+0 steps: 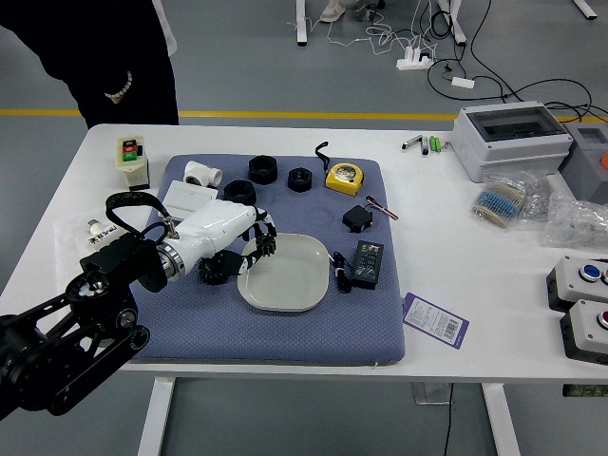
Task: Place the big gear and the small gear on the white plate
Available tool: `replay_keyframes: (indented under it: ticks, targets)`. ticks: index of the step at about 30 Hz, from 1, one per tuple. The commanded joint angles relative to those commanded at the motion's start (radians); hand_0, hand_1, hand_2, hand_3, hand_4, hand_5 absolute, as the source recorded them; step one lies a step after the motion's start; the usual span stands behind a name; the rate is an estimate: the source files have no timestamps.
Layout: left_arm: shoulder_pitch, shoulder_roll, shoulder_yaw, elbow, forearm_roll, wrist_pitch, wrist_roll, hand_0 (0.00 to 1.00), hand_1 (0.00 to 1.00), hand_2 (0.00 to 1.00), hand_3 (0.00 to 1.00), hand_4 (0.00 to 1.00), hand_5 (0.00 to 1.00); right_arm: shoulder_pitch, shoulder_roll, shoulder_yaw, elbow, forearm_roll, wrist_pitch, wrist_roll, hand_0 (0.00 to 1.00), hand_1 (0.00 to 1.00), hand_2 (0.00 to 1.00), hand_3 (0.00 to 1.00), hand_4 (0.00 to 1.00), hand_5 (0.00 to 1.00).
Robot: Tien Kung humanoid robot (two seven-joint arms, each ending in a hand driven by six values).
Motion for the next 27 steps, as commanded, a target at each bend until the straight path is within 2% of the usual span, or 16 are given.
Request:
replay_keyframes:
  ticks: [1, 2, 7, 8, 13, 14, 19, 20, 25, 27]
  targets:
    - [-0.003, -0.008, 0.015, 0.014, 0.002, 0.022, 0.003, 0.435, 0.500, 0.538, 0.592, 0.542, 0.002, 0.001, 0.000, 0.001, 0.000, -0.001, 0.000, 0.000, 0.608, 0.622, 0.720, 0.534, 0.733, 0.700]
    - [-0.004, -0.011, 0.020, 0.020, 0.002, 0.032, 0.005, 0.436, 0.513, 0.550, 0.611, 0.661, 0.025, 0.001, 0.000, 0.002, 0.000, -0.001, 0.000, 0.000, 0.609, 0.622, 0.721, 0.533, 0.734, 0.700]
    - [-0.012, -0.038, 0.062, 0.064, 0.003, 0.094, 0.007, 0.436, 0.513, 0.550, 0.611, 0.661, 0.025, 0.004, -0.001, 0.001, 0.000, -0.001, 0.000, 0.000, 0.609, 0.622, 0.721, 0.533, 0.734, 0.700]
    - [-0.013, -0.042, 0.068, 0.070, 0.003, 0.099, 0.007, 0.442, 0.533, 0.567, 0.634, 0.766, 0.112, 0.005, -0.001, 0.000, 0.000, -0.001, 0.000, -0.001, 0.610, 0.622, 0.720, 0.534, 0.734, 0.700]
    - [-0.007, -0.050, 0.100, 0.078, 0.003, 0.114, 0.019, 0.442, 0.533, 0.567, 0.634, 0.766, 0.112, 0.005, -0.002, 0.000, 0.000, -0.001, 0.001, -0.001, 0.610, 0.622, 0.720, 0.534, 0.734, 0.700]
    - [-0.005, -0.051, 0.106, 0.078, 0.002, 0.117, 0.022, 0.455, 0.561, 0.605, 0.664, 0.832, 0.124, 0.005, -0.002, 0.000, 0.000, -0.001, 0.001, -0.001, 0.610, 0.622, 0.721, 0.534, 0.734, 0.700]
    - [-0.003, -0.054, 0.127, 0.082, 0.005, 0.122, 0.026, 0.455, 0.561, 0.605, 0.664, 0.832, 0.124, 0.006, -0.002, 0.000, 0.000, -0.002, 0.001, -0.001, 0.610, 0.622, 0.721, 0.534, 0.734, 0.700]
    - [-0.004, -0.055, 0.129, 0.084, 0.005, 0.121, 0.026, 0.487, 0.632, 0.699, 0.746, 0.962, 0.225, 0.006, -0.002, 0.000, 0.000, -0.001, 0.001, -0.001, 0.610, 0.621, 0.720, 0.534, 0.736, 0.700]
    - [-0.005, -0.053, 0.115, 0.078, 0.016, 0.119, 0.029, 0.487, 0.632, 0.699, 0.746, 0.962, 0.225, 0.007, -0.002, 0.002, 0.000, -0.001, 0.001, 0.000, 0.610, 0.621, 0.720, 0.534, 0.736, 0.700]
    - [-0.005, -0.052, 0.108, 0.072, 0.021, 0.120, 0.029, 0.508, 0.644, 0.718, 0.779, 0.972, 0.229, 0.007, -0.002, 0.002, 0.000, -0.001, 0.001, 0.000, 0.610, 0.621, 0.720, 0.534, 0.736, 0.700]
